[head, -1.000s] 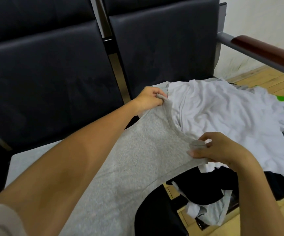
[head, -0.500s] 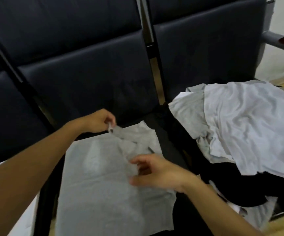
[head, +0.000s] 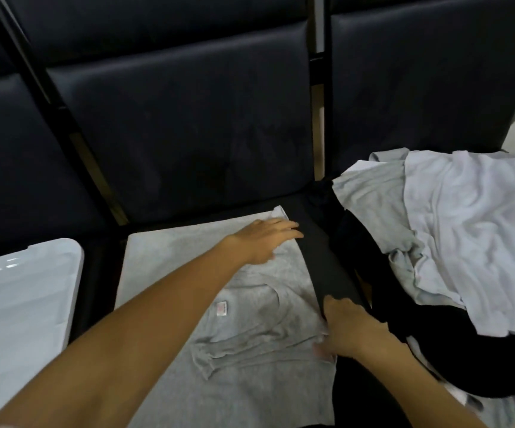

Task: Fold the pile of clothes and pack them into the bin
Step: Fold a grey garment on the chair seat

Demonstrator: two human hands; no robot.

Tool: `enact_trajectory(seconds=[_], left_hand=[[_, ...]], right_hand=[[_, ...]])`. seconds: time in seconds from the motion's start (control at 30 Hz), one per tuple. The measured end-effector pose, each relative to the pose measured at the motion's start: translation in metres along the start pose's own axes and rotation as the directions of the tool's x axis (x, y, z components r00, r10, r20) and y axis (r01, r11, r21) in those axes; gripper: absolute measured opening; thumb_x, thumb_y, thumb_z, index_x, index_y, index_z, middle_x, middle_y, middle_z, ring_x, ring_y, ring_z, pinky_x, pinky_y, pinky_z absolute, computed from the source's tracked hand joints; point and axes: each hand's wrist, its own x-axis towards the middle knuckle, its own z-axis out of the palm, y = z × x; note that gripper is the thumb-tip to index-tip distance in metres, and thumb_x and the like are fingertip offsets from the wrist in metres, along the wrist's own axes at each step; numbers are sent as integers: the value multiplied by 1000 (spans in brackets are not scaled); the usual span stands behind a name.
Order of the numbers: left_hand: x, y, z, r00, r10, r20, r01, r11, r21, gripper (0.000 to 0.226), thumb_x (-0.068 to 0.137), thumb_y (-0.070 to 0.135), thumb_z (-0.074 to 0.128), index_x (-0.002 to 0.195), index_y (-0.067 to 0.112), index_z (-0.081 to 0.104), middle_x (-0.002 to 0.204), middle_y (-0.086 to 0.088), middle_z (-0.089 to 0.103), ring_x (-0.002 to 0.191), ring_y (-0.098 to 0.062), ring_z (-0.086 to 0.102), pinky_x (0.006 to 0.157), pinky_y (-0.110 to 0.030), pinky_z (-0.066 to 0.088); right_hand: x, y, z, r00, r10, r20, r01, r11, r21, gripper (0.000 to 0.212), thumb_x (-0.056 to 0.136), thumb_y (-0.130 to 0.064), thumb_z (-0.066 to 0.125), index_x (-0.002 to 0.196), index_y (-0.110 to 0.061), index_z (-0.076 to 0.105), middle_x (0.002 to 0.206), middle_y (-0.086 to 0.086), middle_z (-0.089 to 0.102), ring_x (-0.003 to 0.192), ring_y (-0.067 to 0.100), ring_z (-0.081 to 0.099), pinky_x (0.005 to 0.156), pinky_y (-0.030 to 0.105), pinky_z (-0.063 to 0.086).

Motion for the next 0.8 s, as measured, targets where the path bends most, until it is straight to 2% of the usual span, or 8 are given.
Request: enact_trajectory(seconds=[0.07, 0.23, 0.33, 0.43, 0.5, 0.57, 0.67, 0.8], left_hand=[[21, 5, 3, 997, 72, -11, -69, 986, 151, 69, 89, 14, 68, 149, 24, 36, 156, 3, 33, 146, -17, 24, 115, -36, 25], [44, -3, -6, 994, 102, 44, -111, 943, 314, 25, 92, 28, 64, 114, 15, 63, 111, -3, 63, 109, -22, 55, 105, -33, 31], [41, -18, -17, 999, 29, -26, -18, 935, 353, 26, 99, 33, 53, 114, 14, 62, 114, -5, 59, 108, -24, 56, 99, -33, 38], [39, -34, -16, 991, -41, -124, 87, 914, 395, 23, 102, 30, 46, 117, 20, 59, 117, -1, 55, 106, -21, 54, 100, -34, 34], [41, -38, -9, 983, -83, -166, 143, 907, 397, 25, 101, 23, 47, 125, 23, 55, 123, 0, 50, 111, -20, 48, 104, -36, 33], [43, -35, -1, 965, -113, -235, 184, 933, 308, 39, 97, 20, 53, 135, 24, 46, 135, -1, 41, 123, -22, 39, 106, -40, 34], [33, -23, 4, 923, -220, -316, 247, 968, 48, 48, 93, 25, 61, 136, 23, 42, 140, -2, 34, 128, -22, 33, 104, -42, 36], [-21, -4, 19, 891, -336, -304, 272, 933, -234, 13, 95, 32, 58, 102, 22, 53, 106, 4, 54, 96, -15, 53, 88, -37, 45]], right_hand=[[4, -4, 5, 1000, 2, -21, -3, 998, -59, 50, 87, -36, 72, 120, -12, 43, 130, 10, 45, 125, 30, 48, 89, 33, 44], [5, 5, 3, 998, -24, 56, 24, 1000, -3, 44, 83, -29, 77, 104, -13, 41, 110, 7, 46, 110, 27, 55, 79, 31, 44], [3, 20, -8, 1000, 10, 19, -10, 1000, -14, 48, 81, -29, 77, 116, -13, 50, 120, 8, 51, 110, 27, 58, 85, 33, 50], [1, 36, -16, 994, 47, -96, -46, 999, 9, 27, 84, -34, 70, 88, -20, 47, 109, 6, 52, 103, 26, 58, 82, 33, 50], [-2, 40, -14, 981, 83, -178, -88, 996, -23, 27, 91, -44, 62, 94, -20, 51, 111, 5, 53, 108, 25, 57, 85, 33, 49], [-3, 42, -9, 958, 83, -276, -112, 990, -88, 32, 98, -46, 53, 113, -18, 54, 118, 4, 54, 114, 24, 57, 88, 33, 47], [-2, 44, -8, 961, 33, -274, -32, 999, 7, 33, 94, -47, 58, 109, -19, 51, 106, 1, 52, 108, 24, 58, 83, 33, 48], [5, 38, -6, 952, -112, -286, 151, 982, 118, 34, 86, -47, 66, 99, -20, 50, 98, -2, 57, 91, 23, 61, 76, 37, 53]])
